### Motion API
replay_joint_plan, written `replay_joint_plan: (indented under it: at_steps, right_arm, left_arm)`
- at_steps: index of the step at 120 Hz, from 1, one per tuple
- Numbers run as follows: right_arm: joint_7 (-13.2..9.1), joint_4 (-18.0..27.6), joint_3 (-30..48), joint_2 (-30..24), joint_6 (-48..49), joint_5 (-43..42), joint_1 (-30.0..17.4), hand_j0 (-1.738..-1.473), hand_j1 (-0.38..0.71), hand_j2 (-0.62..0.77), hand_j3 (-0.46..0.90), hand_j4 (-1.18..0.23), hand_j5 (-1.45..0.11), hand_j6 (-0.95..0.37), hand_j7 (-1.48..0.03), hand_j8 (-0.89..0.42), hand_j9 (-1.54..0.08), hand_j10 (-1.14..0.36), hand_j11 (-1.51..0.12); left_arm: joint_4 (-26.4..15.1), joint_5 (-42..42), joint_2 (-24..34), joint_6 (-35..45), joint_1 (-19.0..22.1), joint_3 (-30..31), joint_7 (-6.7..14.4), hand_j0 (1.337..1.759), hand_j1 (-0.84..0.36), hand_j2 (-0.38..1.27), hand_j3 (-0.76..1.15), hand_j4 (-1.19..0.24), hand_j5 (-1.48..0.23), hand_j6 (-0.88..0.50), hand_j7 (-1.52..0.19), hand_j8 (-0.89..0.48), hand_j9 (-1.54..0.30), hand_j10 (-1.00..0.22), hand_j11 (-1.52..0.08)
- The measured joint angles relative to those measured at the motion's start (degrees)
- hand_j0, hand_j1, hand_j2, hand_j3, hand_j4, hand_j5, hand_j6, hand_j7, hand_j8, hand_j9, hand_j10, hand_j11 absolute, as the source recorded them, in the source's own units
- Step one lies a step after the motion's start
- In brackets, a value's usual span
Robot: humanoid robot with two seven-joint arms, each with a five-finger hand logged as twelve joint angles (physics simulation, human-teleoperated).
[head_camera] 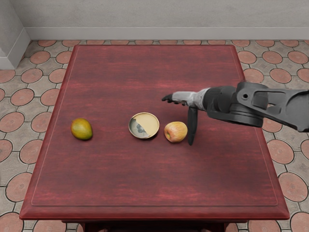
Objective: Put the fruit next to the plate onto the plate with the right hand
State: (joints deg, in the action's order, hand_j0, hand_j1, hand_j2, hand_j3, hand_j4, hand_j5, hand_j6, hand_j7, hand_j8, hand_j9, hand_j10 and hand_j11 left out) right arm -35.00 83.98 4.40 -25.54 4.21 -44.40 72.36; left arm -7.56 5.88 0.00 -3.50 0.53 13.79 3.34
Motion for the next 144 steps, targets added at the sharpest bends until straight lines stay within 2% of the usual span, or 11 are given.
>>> replay_joint_plan:
  at_steps: [18,40,75,103,115,144]
  right_arm:
    - [0.0,2.8,-1.3,0.5,-4.1,-1.0,-0.9,-1.658,-0.31,-0.01,0.0,-0.03,-0.04,-0.03,-0.04,-0.03,-0.04,-0.03,-0.04]
    - [0.0,3.7,-5.6,2.5,-11.5,-5.1,-1.4,-1.658,-0.31,-0.01,0.0,-0.04,-0.04,-0.04,-0.04,-0.04,-0.04,-0.03,-0.04]
    - [0.0,4.4,-7.6,2.9,-14.9,-7.5,-1.5,-1.658,-0.16,-0.03,0.0,-0.16,-0.21,-0.16,-0.21,-0.16,-0.21,-0.16,-0.21]
    - [0.0,8.8,-11.1,2.2,-21.3,-13.2,-1.7,-1.658,-0.11,-0.04,0.0,-0.2,-0.26,-0.21,-0.26,-0.21,-0.26,-0.2,-0.26]
    - [0.0,9.4,-12.7,2.0,-23.2,-14.1,-1.7,-1.658,-0.1,-0.04,0.0,-0.21,-0.28,-0.21,-0.28,-0.21,-0.28,-0.21,-0.28]
    - [0.0,9.6,-13.8,2.1,-24.3,-14.6,-2.3,-1.658,0.01,-0.06,0.0,-0.3,-0.39,-0.3,-0.39,-0.3,-0.39,-0.3,-0.39]
  left_arm:
    - [0.0,0.0,0.0,0.0,0.0,0.0,0.0,1.658,0.06,0.05,0.0,-0.24,-0.32,-0.24,-0.32,-0.24,-0.32,-0.24,-0.32]
    - [0.0,0.0,0.0,0.0,0.0,0.0,0.0,1.658,0.06,0.05,0.0,-0.24,-0.32,-0.24,-0.32,-0.24,-0.32,-0.24,-0.32]
    - [0.0,0.0,0.0,0.0,0.0,0.0,0.0,1.658,0.06,0.05,0.0,-0.24,-0.32,-0.24,-0.32,-0.24,-0.32,-0.24,-0.32]
    - [0.0,0.0,0.0,0.0,0.0,0.0,0.0,1.658,0.06,0.05,0.0,-0.24,-0.32,-0.24,-0.32,-0.24,-0.32,-0.24,-0.32]
    - [0.0,0.0,0.0,0.0,0.0,0.0,0.0,1.658,0.06,0.05,0.0,-0.24,-0.32,-0.24,-0.32,-0.24,-0.32,-0.24,-0.32]
    - [0.0,0.0,0.0,0.0,0.0,0.0,0.0,1.658,0.06,0.05,0.0,-0.24,-0.32,-0.24,-0.32,-0.24,-0.32,-0.24,-0.32]
